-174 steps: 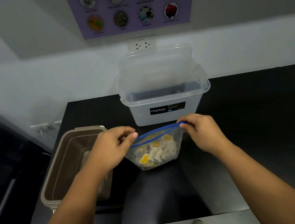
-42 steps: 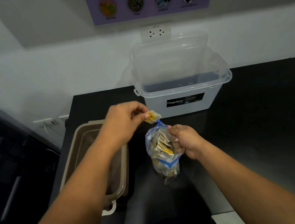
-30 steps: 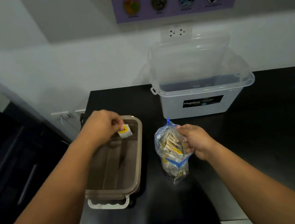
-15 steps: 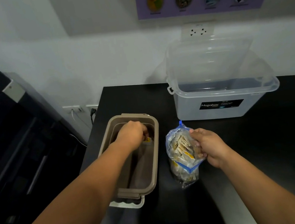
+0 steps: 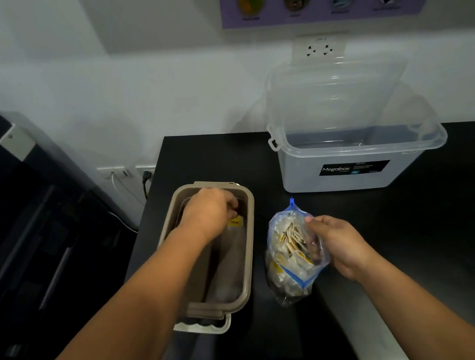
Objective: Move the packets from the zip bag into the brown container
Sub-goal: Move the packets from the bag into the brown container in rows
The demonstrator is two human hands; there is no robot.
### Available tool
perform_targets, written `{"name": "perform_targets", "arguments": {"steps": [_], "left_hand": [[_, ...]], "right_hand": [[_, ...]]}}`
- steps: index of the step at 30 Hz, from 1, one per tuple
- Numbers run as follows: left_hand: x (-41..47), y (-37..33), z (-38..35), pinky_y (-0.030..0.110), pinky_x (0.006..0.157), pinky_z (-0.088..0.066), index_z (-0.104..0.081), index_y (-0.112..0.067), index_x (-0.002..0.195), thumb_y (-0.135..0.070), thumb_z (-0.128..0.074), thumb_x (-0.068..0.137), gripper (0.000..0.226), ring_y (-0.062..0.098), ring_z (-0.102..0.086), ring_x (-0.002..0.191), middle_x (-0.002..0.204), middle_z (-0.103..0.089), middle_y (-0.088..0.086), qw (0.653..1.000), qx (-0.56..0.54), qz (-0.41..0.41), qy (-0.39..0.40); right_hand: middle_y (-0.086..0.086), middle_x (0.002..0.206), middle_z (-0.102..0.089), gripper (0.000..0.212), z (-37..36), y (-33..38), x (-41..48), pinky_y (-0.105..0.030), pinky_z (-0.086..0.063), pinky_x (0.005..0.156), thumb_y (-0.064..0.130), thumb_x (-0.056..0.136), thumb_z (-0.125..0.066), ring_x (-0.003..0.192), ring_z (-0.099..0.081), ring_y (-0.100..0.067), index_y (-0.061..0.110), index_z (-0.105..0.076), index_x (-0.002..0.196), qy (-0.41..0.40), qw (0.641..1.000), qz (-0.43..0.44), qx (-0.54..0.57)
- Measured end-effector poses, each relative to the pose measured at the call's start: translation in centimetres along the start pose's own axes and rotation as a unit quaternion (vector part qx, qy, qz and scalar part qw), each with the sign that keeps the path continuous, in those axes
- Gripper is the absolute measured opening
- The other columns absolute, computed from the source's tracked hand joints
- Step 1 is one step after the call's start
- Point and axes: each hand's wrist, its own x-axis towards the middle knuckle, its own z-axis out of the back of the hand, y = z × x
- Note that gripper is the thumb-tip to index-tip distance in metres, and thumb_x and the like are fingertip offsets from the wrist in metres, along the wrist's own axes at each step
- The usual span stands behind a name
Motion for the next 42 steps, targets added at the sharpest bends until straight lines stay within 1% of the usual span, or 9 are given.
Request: {"name": "perform_targets", "arguments": {"steps": [5,10,13,17,24,26,34,39,42], "left_hand": [[-3.3,-3.3,2.0,0.032,0.093,-0.054,-0.073,-0.025,0.11,-0.026,-0.07,0.093,0.018,0.007,-0.068,0.093,0.098,-0.074,-0.008,0.986,-0.109,-0.032,-0.119],[-5.9,-9.0,1.0,0.002,0.074,-0.043,-0.076,-0.024,0.109,-0.024,-0.076,0.089,0.02,-0.003,-0.063,0.078,0.097,-0.073,-0.01,0.978,-0.15,-0.131,-0.061],[-6.0,-11.0,-1.4,0.02,0.08,-0.052,-0.077,-0.027,0.105,-0.025,-0.077,0.087,0.018,0.002,-0.065,0.082,0.095,-0.071,-0.01,0.982,-0.097,-0.162,0.002],[-5.7,-12.2,-4.4,0.032,0.088,-0.054,-0.075,-0.032,0.108,-0.022,-0.071,0.087,0.023,0.013,-0.067,0.094,0.102,-0.071,-0.004,0.986,-0.016,-0.147,0.076],[-6.6,-13.1,-6.1,0.037,0.092,-0.05,-0.073,-0.022,0.111,-0.026,-0.073,0.088,0.024,0.02,-0.063,0.105,0.111,-0.071,0.001,0.986,0.001,-0.128,0.103],[-6.9,-13.5,-6.1,0.034,0.094,-0.048,-0.072,-0.022,0.114,-0.024,-0.074,0.087,0.027,0.019,-0.061,0.107,0.115,-0.069,0.001,0.986,-0.006,-0.128,0.108],[-7.6,-14.0,-6.7,0.035,0.092,-0.049,-0.077,-0.021,0.105,-0.023,-0.065,0.094,0.016,0.017,-0.063,0.1,0.104,-0.072,-0.001,0.995,0.003,-0.1,0.006],[-7.8,-13.0,-4.8,0.034,0.082,-0.054,-0.075,-0.023,0.1,-0.025,-0.073,0.089,0.012,0.004,-0.057,0.076,0.086,-0.062,-0.011,0.99,-0.074,-0.08,-0.089],[-8.0,-12.3,-3.0,0.028,0.076,-0.054,-0.069,-0.023,0.106,-0.023,-0.073,0.09,0.017,0.004,-0.061,0.072,0.082,-0.065,-0.011,0.981,-0.144,-0.054,-0.119]], "right_hand": [[-0.015,0.104,-0.078,0.025,0.4,-1.6,-0.8,-0.049,-0.064,0.082,0.029,0.099,-0.069,0.093,-0.078,-0.031,0.009,-0.066,0.114,-0.062,0.997,-0.025,0.028],[-0.015,0.102,-0.078,0.021,0.6,-2.8,-0.8,-0.04,-0.061,0.074,0.022,0.103,-0.063,0.089,-0.077,-0.029,0.006,-0.068,0.115,-0.065,0.996,-0.056,0.04],[-0.012,0.094,-0.077,0.017,1.0,-2.3,-1.3,-0.039,-0.059,0.068,0.016,0.106,-0.055,0.079,-0.074,-0.022,0.006,-0.069,0.11,-0.048,0.996,-0.06,0.048],[-0.017,0.098,-0.078,0.021,1.8,-1.7,-1.7,-0.048,-0.063,0.085,0.013,0.108,-0.05,0.091,-0.076,-0.031,0.004,-0.069,0.111,-0.015,0.995,-0.062,0.081],[-0.013,0.09,-0.074,0.021,3.0,-1.4,-1.5,-0.04,-0.059,0.067,0.014,0.109,-0.049,0.058,-0.071,-0.016,0.006,-0.069,0.11,0.004,0.991,-0.096,0.095],[-0.015,0.096,-0.074,0.02,3.4,-1.3,-1.2,-0.042,-0.061,0.071,0.015,0.109,-0.05,0.064,-0.071,-0.019,0.006,-0.068,0.11,0.008,0.991,-0.101,0.086],[-0.021,0.1,-0.066,0.024,3.5,-1.4,-1.4,-0.048,-0.057,0.091,0.013,0.108,-0.051,0.087,-0.063,-0.032,-0.003,-0.064,0.117,0.037,0.992,-0.083,0.085],[-0.013,0.08,-0.064,0.013,2.9,-0.7,-1.7,-0.04,-0.055,0.073,0.004,0.102,-0.051,0.066,-0.062,-0.022,0.002,-0.064,0.101,0.046,0.991,-0.08,0.1],[-0.019,0.096,-0.07,0.015,2.2,-0.1,-1.7,-0.051,-0.057,0.093,0.001,0.101,-0.052,0.084,-0.067,-0.03,0.001,-0.066,0.106,0.048,0.991,-0.072,0.105]]}}
